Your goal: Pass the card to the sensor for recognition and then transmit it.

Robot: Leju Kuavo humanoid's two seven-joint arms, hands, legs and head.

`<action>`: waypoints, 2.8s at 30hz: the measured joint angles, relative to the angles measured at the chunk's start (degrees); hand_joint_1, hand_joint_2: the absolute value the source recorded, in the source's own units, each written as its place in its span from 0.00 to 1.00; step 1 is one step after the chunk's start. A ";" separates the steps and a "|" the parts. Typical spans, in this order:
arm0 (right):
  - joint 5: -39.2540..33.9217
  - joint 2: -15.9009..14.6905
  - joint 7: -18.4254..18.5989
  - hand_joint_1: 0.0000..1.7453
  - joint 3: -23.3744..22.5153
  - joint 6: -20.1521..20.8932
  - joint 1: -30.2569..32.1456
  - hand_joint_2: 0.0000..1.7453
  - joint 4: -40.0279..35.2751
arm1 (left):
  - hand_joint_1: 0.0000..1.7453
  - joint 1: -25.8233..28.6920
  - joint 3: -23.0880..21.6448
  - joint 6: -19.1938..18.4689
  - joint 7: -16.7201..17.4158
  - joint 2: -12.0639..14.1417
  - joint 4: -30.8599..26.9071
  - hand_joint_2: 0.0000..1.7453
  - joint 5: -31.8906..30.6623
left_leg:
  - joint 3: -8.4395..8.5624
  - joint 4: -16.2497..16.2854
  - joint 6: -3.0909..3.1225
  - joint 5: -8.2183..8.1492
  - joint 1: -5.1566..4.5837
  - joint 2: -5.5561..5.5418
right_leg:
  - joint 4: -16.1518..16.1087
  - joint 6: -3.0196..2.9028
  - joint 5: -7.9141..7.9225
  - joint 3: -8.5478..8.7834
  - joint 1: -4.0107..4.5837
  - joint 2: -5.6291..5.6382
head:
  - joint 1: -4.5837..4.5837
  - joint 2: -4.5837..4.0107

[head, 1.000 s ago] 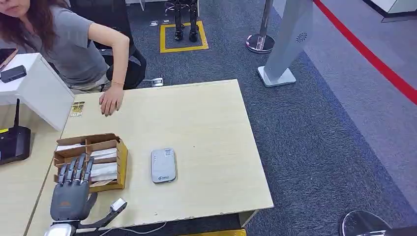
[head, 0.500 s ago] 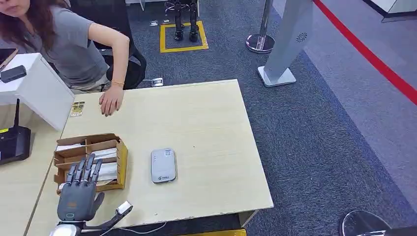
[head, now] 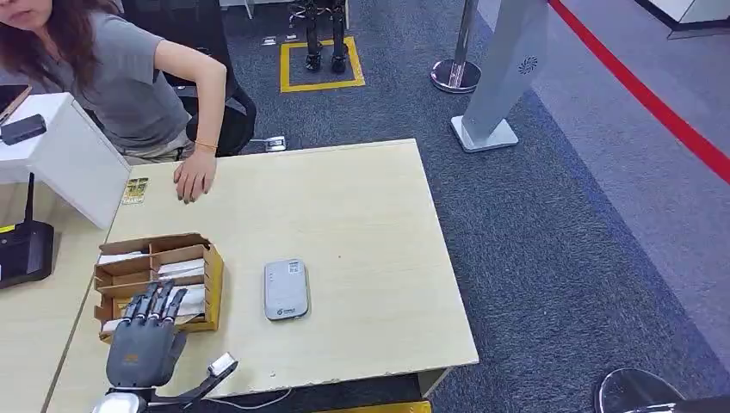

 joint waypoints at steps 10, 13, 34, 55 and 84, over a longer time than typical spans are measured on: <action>-0.09 0.00 0.00 0.00 0.00 -0.52 0.00 0.00 0.00 | 1.00 -0.13 0.00 -1.83 4.50 -0.37 0.00 1.00 0.00 | 0.00 0.00 0.00 0.00 0.00 0.00 | 0.00 0.00 0.00 0.00 0.00 0.00 | 0.00 -0.02; -0.11 0.00 0.04 0.00 0.00 -0.70 0.01 0.00 0.00 | 1.00 -0.25 0.00 -2.25 5.79 -0.52 0.00 1.00 0.00 | 0.00 0.00 0.00 0.00 0.00 0.00 | 0.00 0.00 0.00 0.00 0.00 0.00 | 0.02 -0.02; -0.07 0.02 -0.52 0.00 0.00 -0.74 -0.10 0.00 0.00 | 1.00 -3.29 0.04 -4.66 -3.81 -4.37 -3.19 1.00 4.72 | 0.00 0.01 0.00 0.00 -0.01 -0.01 | 0.00 0.01 0.02 0.01 0.00 -0.01 | 0.00 0.00; 0.02 0.04 -1.01 0.00 0.04 -0.74 -0.37 0.00 0.02 | 1.00 -10.50 1.00 -2.80 -4.04 -3.90 -16.11 1.00 4.70 | 0.00 0.01 0.00 0.01 0.00 0.00 | 0.01 0.01 0.03 0.01 0.00 -0.01 | 0.00 -0.02; 2.25 0.07 -0.61 0.00 3.15 0.35 -1.11 0.00 0.02 | 1.00 -26.90 10.16 -2.08 -7.43 2.47 6.99 1.00 4.29 | -0.01 0.01 -0.11 0.16 0.04 0.01 | 0.06 -0.12 0.12 -0.05 0.01 0.03 | 0.00 -0.02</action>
